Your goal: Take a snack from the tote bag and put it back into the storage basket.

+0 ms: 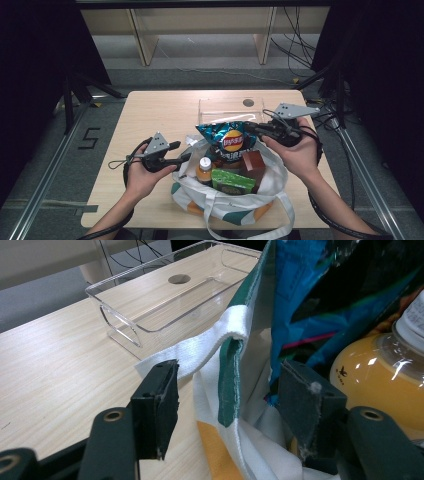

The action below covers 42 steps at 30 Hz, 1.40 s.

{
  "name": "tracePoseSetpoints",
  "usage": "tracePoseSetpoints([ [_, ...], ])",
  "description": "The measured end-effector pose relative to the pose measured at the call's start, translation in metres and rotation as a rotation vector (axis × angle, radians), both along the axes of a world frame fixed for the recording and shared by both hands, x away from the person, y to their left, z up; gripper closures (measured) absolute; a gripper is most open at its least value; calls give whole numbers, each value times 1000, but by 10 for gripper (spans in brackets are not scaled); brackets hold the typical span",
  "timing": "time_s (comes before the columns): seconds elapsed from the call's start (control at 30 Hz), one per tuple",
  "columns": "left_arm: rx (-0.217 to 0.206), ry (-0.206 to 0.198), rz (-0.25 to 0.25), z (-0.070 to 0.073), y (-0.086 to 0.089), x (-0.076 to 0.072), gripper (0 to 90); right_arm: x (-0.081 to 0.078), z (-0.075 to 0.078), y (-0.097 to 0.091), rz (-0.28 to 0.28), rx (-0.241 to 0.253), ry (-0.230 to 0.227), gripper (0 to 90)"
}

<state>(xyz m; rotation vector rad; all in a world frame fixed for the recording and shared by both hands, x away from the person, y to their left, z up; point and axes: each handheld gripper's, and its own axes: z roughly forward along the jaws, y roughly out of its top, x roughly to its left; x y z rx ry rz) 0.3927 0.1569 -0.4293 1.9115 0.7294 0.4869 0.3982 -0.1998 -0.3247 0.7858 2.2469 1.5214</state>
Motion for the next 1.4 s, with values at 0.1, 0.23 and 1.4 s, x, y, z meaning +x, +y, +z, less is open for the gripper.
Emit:
tracePoseSetpoints([
  [0.1, -4, 2, -1, 0, 0, 0, 410, 0, 5, 0, -5, 28, -22, 900],
  [0.23, -7, 1, -1, 0, 0, 0, 408, -2, 11, 0, -14, 40, -23, 900],
  [1.4, -24, -6, 13, 2, 1, 0, 388, 3, 32, -5, -75, 138, -153, 900],
])
